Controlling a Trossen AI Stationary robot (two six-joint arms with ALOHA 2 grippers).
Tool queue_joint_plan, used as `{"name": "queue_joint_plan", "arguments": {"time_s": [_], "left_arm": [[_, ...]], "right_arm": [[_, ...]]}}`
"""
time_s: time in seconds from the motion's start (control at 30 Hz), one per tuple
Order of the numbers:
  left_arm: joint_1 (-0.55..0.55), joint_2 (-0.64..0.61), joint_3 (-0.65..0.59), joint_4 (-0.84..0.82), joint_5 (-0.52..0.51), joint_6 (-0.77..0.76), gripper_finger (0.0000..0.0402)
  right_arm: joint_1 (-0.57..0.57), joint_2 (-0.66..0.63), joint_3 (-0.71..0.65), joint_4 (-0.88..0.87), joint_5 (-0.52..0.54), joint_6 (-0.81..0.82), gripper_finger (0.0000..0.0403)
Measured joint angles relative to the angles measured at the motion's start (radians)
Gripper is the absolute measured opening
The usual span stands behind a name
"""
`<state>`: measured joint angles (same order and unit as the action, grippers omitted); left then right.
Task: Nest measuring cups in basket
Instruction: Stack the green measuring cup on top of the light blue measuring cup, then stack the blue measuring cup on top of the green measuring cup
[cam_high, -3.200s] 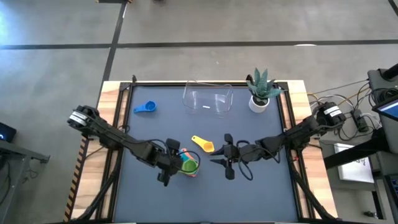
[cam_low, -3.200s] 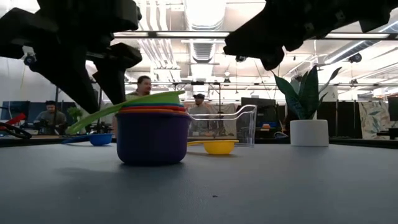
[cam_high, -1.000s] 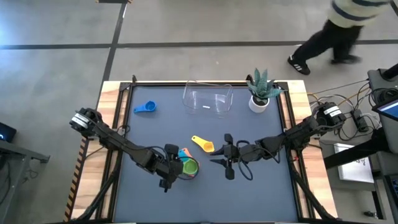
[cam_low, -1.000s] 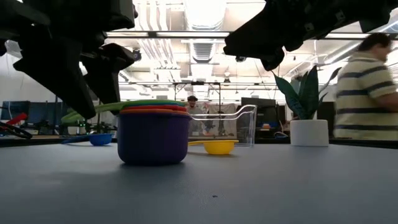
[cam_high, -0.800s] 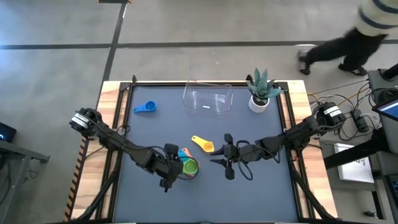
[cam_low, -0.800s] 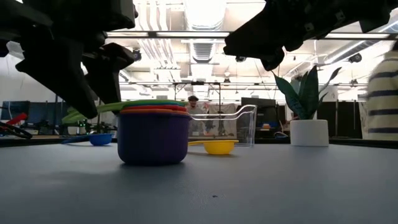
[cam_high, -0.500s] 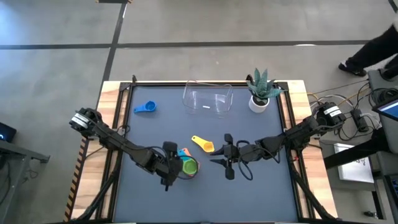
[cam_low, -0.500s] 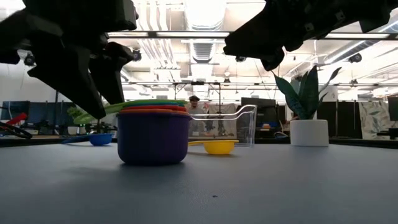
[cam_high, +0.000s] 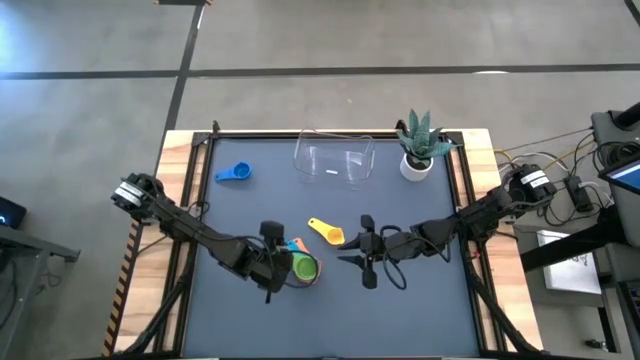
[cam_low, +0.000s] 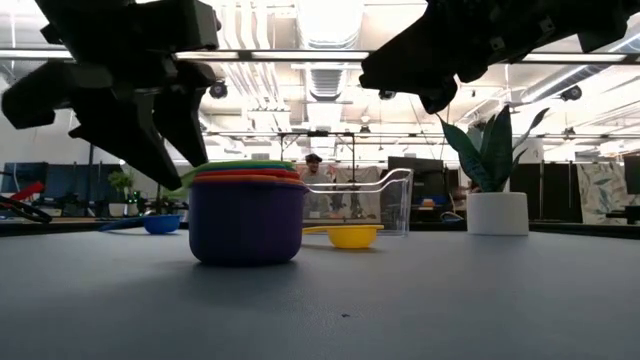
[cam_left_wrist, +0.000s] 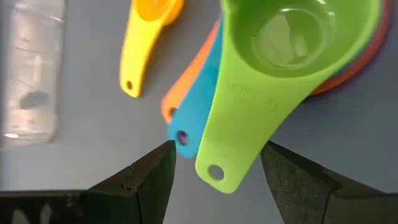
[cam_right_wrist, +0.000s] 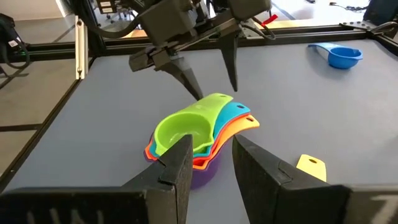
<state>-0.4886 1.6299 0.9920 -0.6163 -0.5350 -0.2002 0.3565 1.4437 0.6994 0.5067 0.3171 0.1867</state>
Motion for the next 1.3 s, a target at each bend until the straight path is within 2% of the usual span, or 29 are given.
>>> {"name": "queue_joint_plan", "arguments": {"time_s": [0.17, 0.67, 0.83, 1.0, 1.3], "left_arm": [[0.007, 0.0, 0.0, 0.003, -0.06, 0.057, 0.022], [0.061, -0.001, 0.0, 0.018, -0.04, 0.139, 0.022], [0.061, -0.011, 0.0, 0.018, -0.019, 0.135, 0.022], [0.06, -0.041, 0.0, 0.01, 0.047, 0.114, 0.022], [0.057, -0.151, -0.019, -0.047, 0.05, 0.047, 0.022]], "right_arm": [[0.0, 0.0, 0.0, 0.0, 0.0, 0.0, 0.0102], [0.0, 0.0, 0.0, -0.002, -0.001, 0.0, 0.0102], [0.0, 0.0, 0.0, -0.007, -0.001, 0.0, 0.0102], [0.0, 0.0, 0.0, -0.008, -0.001, 0.002, 0.0102], [0.0, 0.0, 0.0, -0.01, -0.001, 0.002, 0.0102]]}}
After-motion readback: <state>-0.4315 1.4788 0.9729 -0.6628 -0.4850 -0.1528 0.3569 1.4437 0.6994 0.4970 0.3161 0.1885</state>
